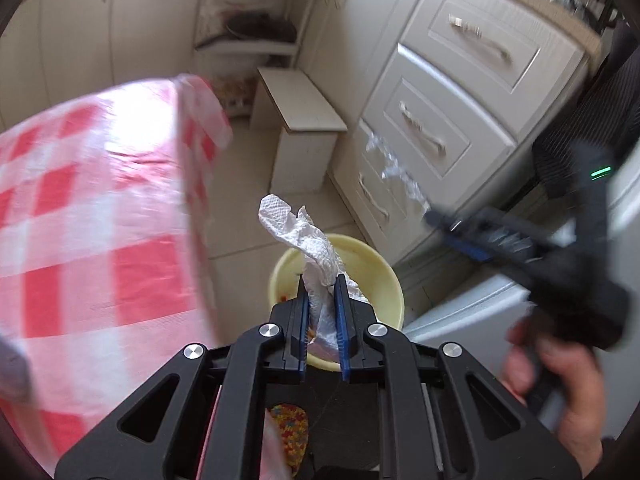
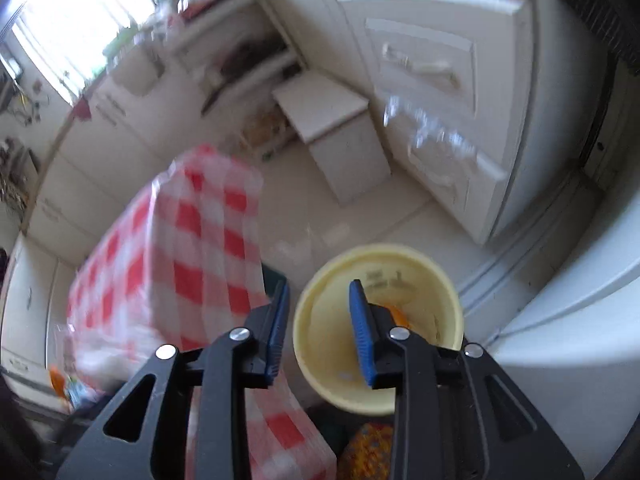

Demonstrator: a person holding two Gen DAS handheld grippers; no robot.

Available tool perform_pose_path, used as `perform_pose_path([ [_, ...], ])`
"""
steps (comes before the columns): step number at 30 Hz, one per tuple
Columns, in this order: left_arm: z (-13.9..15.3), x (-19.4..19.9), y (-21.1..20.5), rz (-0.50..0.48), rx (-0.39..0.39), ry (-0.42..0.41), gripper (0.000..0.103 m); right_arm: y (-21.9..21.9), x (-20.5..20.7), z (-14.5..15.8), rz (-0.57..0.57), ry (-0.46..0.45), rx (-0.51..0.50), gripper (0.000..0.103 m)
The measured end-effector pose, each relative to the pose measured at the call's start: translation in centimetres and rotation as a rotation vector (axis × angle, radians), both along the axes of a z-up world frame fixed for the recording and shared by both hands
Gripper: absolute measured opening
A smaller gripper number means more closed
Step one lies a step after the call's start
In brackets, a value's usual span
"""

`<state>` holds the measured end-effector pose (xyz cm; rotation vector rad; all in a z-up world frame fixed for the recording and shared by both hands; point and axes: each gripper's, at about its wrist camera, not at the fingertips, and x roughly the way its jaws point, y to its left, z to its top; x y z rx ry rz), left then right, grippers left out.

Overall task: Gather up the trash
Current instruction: 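Open both tools to drop the tissue and orange peel into the bin, then move both open tools back over the table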

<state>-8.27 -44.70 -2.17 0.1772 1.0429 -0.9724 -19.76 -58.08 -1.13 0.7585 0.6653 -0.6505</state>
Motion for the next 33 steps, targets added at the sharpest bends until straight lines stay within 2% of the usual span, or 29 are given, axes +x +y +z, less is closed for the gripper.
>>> perform_pose_path([
  [2, -2.0, -0.1, -2.8, -0.014, 0.043, 0.033, 0.019, 0.2, 0.0, 1.4, -0.008, -0.058, -0.039, 0.041],
  [4, -4.1, -0.2, -5.4, -0.037, 0.112, 0.065, 0.049, 0.8, 0.0, 2.5, -0.006, -0.089, -0.113, 0.049],
  [5, -4.5, -0.3, -5.9, -0.031, 0.131, 0.051, 0.053, 1.1, 0.1, 2.7, -0.006, -0.084, -0.136, 0.049],
  [7, -4.5, -0.5, -5.8, -0.037, 0.138, 0.044, 0.055, 0.7, 0.6, 2.7, -0.002, -0.088, -0.132, 0.049],
  [11, -1.3, -0.8, -1.7, -0.019, 0.082, -0.007, 0.062, 0.5, 0.6, 3.5, -0.016, -0.119, -0.142, 0.049],
  [16, 4.2, -1.4, 9.9, 0.113, 0.007, -0.132, 0.086, 2.2, 2.1, 4.8, 0.034, -0.114, -0.193, 0.056],
  [20, 5.7, -1.7, 20.6, 0.248, 0.008, -0.165, 0.089, 5.1, 4.1, 5.6, 0.105, -0.093, -0.235, 0.064],
  [26, 5.7, -2.0, 32.6, 0.414, 0.028, -0.146, 0.089, 10.3, 7.1, 6.0, 0.202, -0.083, -0.256, 0.068],
  [33, 5.0, -3.4, 40.0, 0.508, 0.038, -0.144, 0.092, 16.9, 9.0, 5.6, 0.33, -0.086, -0.293, 0.076],
])
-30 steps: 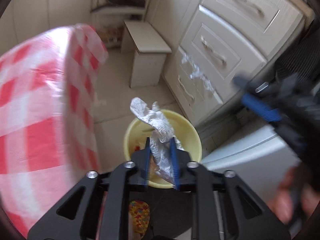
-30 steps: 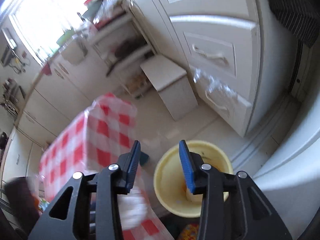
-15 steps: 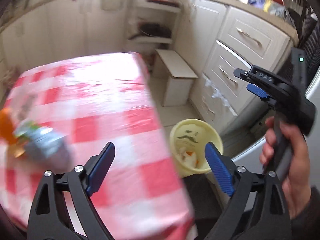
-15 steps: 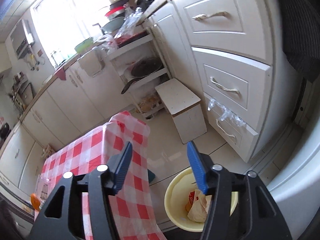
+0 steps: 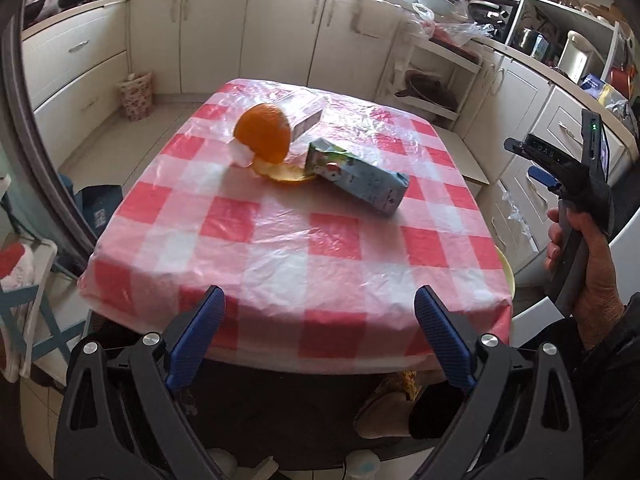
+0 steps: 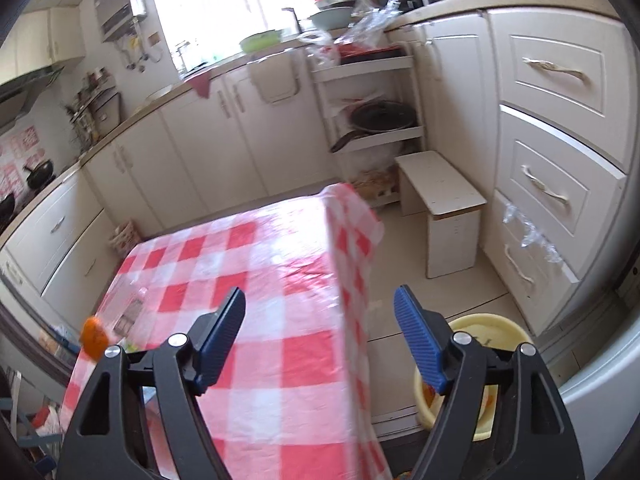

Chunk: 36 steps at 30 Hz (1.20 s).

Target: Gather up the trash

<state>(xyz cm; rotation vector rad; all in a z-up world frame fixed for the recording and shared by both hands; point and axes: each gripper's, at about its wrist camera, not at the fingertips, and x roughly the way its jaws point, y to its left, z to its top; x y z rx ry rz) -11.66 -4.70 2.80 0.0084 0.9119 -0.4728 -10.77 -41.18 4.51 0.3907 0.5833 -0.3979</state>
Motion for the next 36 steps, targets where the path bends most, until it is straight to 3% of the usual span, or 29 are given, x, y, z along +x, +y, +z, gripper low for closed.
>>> perform_pose_path([
  [5, -1.3, -0.1, 1.4, 0.025, -0.005, 0.048, 0.092, 4.0, -0.3, -0.6, 0.059, 0.001, -0.024, 0.08],
  [10, -1.1, -0.4, 1.5, 0.023, -0.019, 0.044, 0.092, 5.6, -0.5, -1.3, 0.084, 0.017, -0.046, 0.08],
  [20, -1.0, -1.2, 0.6, -0.002, -0.006, 0.044, 0.092, 4.4, -1.4, -2.0, 0.042, 0.002, 0.046, 0.081],
  [36, -1.3, -1.3, 0.6, 0.002, 0.001, 0.051, 0.093, 4.3, -1.8, -2.1, 0.046, 0.001, 0.052, 0.081],
])
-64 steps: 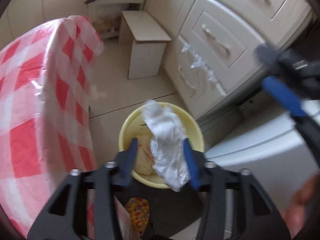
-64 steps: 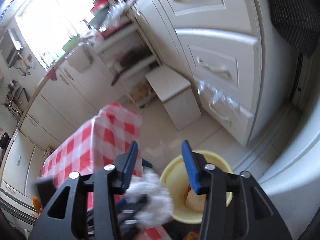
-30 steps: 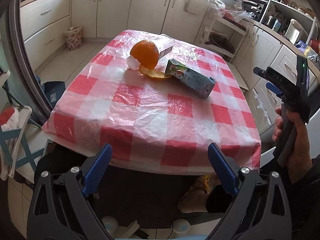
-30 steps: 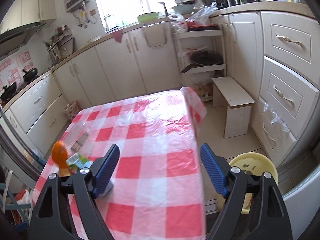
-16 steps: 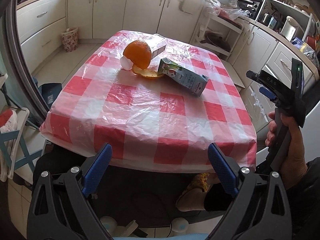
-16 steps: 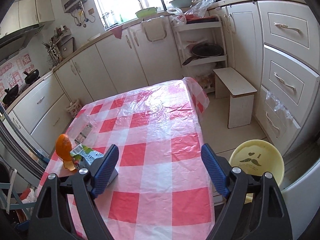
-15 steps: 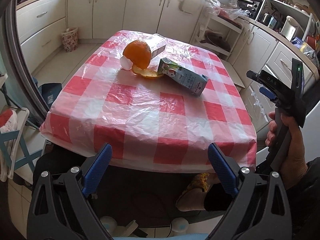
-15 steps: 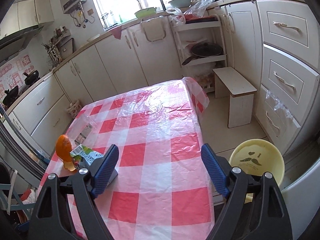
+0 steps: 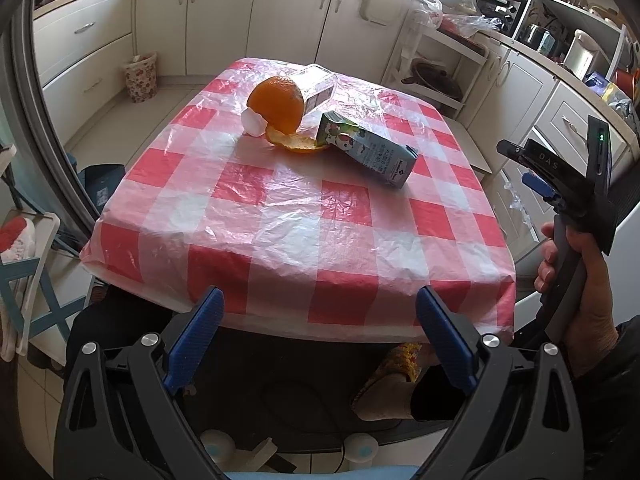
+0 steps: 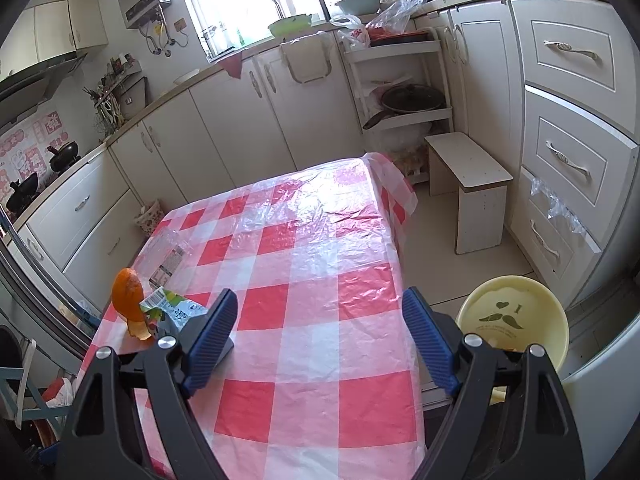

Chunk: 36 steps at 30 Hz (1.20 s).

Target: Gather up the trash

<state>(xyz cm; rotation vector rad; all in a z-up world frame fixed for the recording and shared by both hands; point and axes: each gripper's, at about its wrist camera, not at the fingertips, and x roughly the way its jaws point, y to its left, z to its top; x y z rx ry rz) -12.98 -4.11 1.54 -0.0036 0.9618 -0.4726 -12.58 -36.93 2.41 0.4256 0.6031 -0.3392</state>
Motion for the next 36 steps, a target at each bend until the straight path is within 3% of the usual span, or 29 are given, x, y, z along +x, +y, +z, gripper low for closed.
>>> perform_pose_path([
  [36, -0.19, 0.2, 0.59, 0.018, 0.017, -0.001, 0.093, 0.8, 0.3, -0.31, 0.05, 0.019, 0.003, 0.081],
])
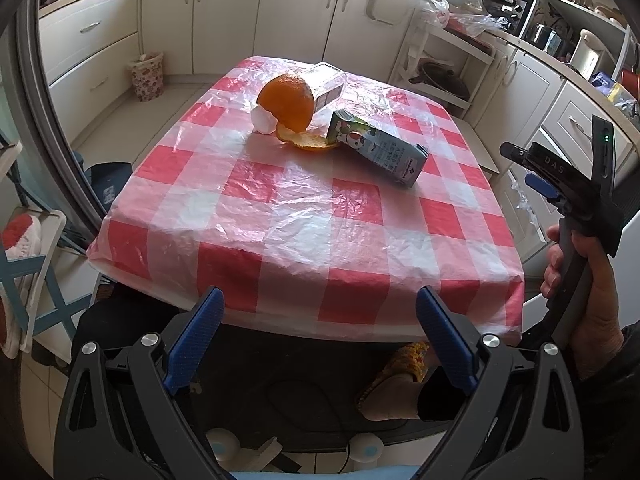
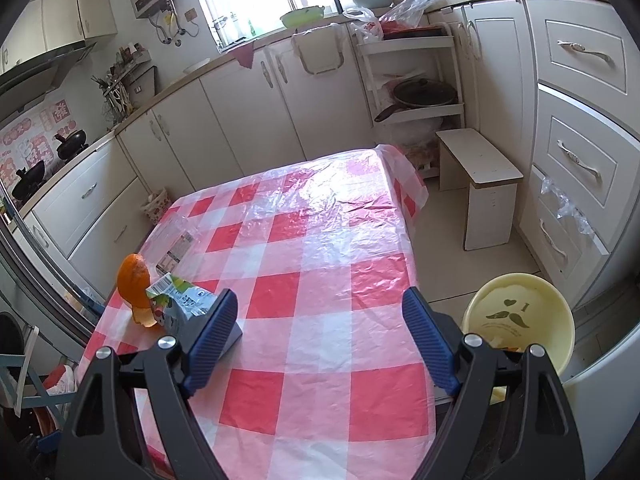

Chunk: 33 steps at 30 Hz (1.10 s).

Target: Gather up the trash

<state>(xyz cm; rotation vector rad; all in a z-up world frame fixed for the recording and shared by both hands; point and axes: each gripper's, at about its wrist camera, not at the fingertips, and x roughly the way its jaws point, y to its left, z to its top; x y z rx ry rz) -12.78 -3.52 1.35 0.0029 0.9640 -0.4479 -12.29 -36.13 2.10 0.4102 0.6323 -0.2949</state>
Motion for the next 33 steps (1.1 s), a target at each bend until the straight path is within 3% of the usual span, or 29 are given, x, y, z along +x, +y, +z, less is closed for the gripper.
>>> perform_pose_path([
  [33, 0.28, -0.14, 0.02, -0.009, 0.014, -0.027, 0.093, 0.52, 0.05, -0.22, 0.009, 0.006, -0.001, 0.081],
])
